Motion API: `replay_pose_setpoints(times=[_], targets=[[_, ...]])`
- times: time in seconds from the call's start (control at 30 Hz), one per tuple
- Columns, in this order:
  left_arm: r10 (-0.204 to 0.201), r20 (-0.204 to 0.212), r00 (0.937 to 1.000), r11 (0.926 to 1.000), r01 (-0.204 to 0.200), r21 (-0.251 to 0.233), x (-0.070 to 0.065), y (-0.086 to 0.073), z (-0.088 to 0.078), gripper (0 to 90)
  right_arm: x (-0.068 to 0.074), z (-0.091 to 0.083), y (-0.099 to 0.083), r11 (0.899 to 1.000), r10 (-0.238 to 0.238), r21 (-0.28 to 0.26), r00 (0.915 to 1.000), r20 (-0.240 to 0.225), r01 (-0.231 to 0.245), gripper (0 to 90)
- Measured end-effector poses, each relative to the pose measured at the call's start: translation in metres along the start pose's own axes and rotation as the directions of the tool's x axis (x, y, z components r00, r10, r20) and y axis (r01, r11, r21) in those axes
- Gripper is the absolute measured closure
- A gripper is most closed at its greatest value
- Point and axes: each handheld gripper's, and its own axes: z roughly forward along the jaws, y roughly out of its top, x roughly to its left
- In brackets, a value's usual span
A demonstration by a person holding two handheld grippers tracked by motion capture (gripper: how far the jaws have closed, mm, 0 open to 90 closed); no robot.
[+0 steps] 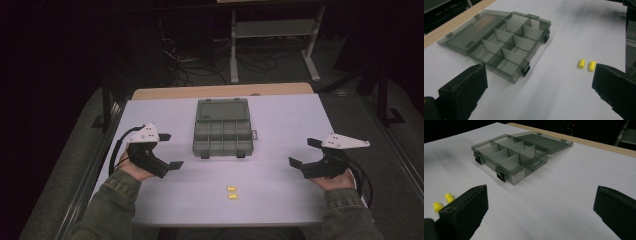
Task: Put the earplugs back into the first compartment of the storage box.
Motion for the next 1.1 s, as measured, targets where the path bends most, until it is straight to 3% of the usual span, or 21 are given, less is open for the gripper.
replay_pose_setpoints(times=[0.37,0.7,0.97,1.1], targets=[[0.041,0.065,0.997,0.9977,-0.045,0.051,-0.01,0.011,0.027,0.2,0.001,0.001,0.0,1.0,-0.004,0.006,1.0,-0.001,0.004,0.0],[0.072,0.124,0.9898,0.9925,-0.083,0.09,-0.022,0.021,0.056,0.2,0.001,0.002,0.0,1.0,-0.009,0.012,1.0,-0.001,0.009,0.0],[0.105,0.166,0.9805,0.9831,-0.127,0.132,-0.032,0.027,0.077,0.2,0.002,0.002,0.0,1.0,-0.013,0.014,0.9999,-0.005,0.013,0.0],[0.113,0.209,0.9714,0.9766,-0.147,0.157,-0.039,0.028,0.09,0.2,0.002,0.002,0.0,1.0,-0.014,0.014,0.9999,-0.006,0.014,0.0]])
